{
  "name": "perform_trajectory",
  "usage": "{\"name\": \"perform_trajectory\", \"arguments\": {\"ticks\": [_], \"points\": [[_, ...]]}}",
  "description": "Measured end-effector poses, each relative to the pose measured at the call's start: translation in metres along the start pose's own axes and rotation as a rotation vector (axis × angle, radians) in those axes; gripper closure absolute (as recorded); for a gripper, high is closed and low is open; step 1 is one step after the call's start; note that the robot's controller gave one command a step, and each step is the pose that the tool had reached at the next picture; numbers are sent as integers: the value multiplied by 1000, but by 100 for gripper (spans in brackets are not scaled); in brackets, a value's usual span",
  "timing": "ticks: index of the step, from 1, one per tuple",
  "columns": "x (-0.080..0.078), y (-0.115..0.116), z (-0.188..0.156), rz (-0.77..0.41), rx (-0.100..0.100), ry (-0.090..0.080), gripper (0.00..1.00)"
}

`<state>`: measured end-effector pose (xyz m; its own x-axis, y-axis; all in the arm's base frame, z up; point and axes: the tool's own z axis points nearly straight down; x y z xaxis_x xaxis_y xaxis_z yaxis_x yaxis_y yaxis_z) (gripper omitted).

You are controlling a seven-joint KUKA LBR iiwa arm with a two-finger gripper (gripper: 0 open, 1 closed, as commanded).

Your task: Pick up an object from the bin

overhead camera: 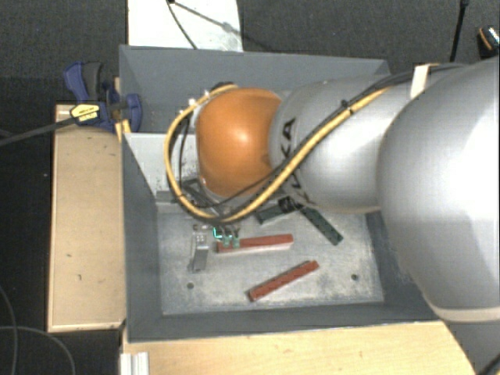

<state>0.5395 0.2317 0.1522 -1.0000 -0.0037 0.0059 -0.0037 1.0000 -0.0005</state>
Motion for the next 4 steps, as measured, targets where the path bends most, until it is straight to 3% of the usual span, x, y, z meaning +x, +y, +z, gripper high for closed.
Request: {"name": "perform_trajectory", "arguments": {"ticks": [1, 2, 3, 4], "points": [[-12, -38, 82, -260, 1, -3, 0], [-8, -118, 82, -377, 4, -5, 0], [-8, -114, 82, -375, 0, -6, 100], [22, -168, -55, -520, 3, -14, 100]]}}
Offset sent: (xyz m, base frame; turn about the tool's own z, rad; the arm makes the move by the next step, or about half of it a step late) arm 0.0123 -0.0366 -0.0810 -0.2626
